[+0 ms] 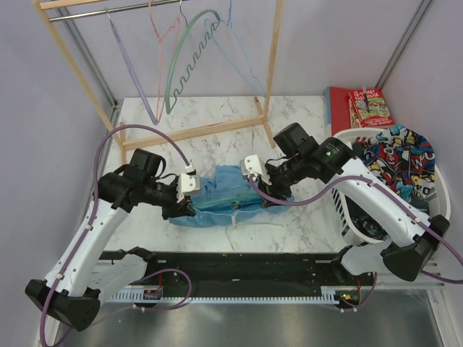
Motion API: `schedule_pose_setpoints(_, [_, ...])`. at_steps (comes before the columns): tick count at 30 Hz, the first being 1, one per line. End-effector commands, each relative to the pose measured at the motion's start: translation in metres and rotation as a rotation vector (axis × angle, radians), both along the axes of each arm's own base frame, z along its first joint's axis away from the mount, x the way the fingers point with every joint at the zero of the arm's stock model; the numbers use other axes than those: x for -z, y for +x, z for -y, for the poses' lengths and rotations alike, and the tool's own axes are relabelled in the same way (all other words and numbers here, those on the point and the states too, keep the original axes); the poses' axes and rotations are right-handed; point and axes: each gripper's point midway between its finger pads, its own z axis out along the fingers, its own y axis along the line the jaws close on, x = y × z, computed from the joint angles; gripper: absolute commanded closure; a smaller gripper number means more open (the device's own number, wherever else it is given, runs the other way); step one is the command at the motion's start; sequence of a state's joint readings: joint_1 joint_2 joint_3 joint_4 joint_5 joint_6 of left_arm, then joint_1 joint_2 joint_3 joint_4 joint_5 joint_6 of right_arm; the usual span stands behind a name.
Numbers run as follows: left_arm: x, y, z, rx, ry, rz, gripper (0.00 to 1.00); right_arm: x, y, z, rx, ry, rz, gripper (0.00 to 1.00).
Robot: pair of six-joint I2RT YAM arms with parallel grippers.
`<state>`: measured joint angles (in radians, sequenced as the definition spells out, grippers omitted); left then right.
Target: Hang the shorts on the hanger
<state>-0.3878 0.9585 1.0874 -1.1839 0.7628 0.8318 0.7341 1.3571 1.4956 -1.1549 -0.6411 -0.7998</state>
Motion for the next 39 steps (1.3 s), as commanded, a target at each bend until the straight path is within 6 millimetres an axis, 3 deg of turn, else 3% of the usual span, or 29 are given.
schedule_pose_setpoints(1, [-0.024,-0.005,0.009,0.071,-0.087,0.071,0.98,0.012,-0.007,-0.007,-0.065,0.02,-0.023,0.43])
schedule_pose_setpoints(6, [-0.025,-0.006,0.011,0.079,-0.098,0.068,0.98,0.036,-0.008,-0.008,-0.047,0.003,-0.061,0.45])
schedule_pose_setpoints(10, [-0.026,-0.008,0.011,0.087,-0.104,0.081,0.98,0.035,-0.012,-0.013,-0.014,0.029,-0.114,0.51])
schedule_pose_setpoints(11, [-0.026,-0.007,0.011,0.087,-0.105,0.084,0.98,0.035,-0.014,-0.013,-0.012,0.034,-0.13,0.65])
schedule_pose_setpoints(13, [-0.025,-0.006,0.01,0.075,-0.101,0.084,0.98,0.032,-0.02,-0.011,0.018,0.034,-0.164,0.8])
schedule_pose_setpoints(14, [-0.025,-0.005,0.01,0.069,-0.1,0.088,0.98,0.031,-0.023,-0.009,0.031,0.032,-0.181,0.96])
schedule_pose_setpoints(15, [-0.025,-0.005,0.01,0.061,-0.1,0.079,0.96,0.028,-0.026,-0.005,0.06,0.032,-0.197,1.0])
schedule_pose_setpoints(18, [-0.032,0.0,0.012,0.021,-0.115,0.086,0.79,0.019,-0.023,0.008,0.166,0.038,-0.245,1.0])
schedule_pose_setpoints(19, [-0.037,0.0,0.014,0.013,-0.132,0.083,0.63,0.018,-0.025,0.015,0.211,0.031,-0.296,1.0])
schedule_pose_setpoints(20, [-0.048,0.002,0.016,-0.001,-0.156,0.096,0.53,0.016,-0.022,0.021,0.241,0.036,-0.317,1.0])
schedule_pose_setpoints(21, [-0.057,0.004,0.019,-0.025,-0.183,0.091,0.41,0.015,-0.009,0.035,0.317,0.049,-0.344,1.0])
schedule_pose_setpoints(22, [-0.065,0.006,0.022,-0.03,-0.208,0.1,0.36,0.016,-0.01,0.045,0.352,0.04,-0.4,1.0])
schedule_pose_setpoints(24, [-0.086,0.011,0.026,-0.059,-0.257,0.125,0.06,0.02,0.002,0.065,0.443,0.036,-0.457,1.0])
schedule_pose_setpoints(25, [-0.091,0.012,0.027,-0.063,-0.27,0.124,0.0,0.021,-0.003,0.073,0.462,0.022,-0.511,1.0])
schedule_pose_setpoints(29, [-0.11,0.011,0.032,-0.058,-0.314,0.12,0.0,0.013,0.019,0.096,0.58,0.069,-0.53,1.0])
schedule_pose_setpoints(33, [-0.113,0.013,0.031,-0.065,-0.31,0.143,0.0,0.013,0.059,0.13,0.75,0.087,-0.553,1.0])
schedule_pose_setpoints(35, [-0.113,0.012,0.03,-0.065,-0.314,0.149,0.01,0.009,0.071,0.136,0.779,0.092,-0.553,1.0])
schedule_pose_setpoints(39, [-0.109,0.014,0.031,-0.076,-0.311,0.142,0.0,-0.024,0.108,0.131,0.812,0.173,-0.52,1.0])
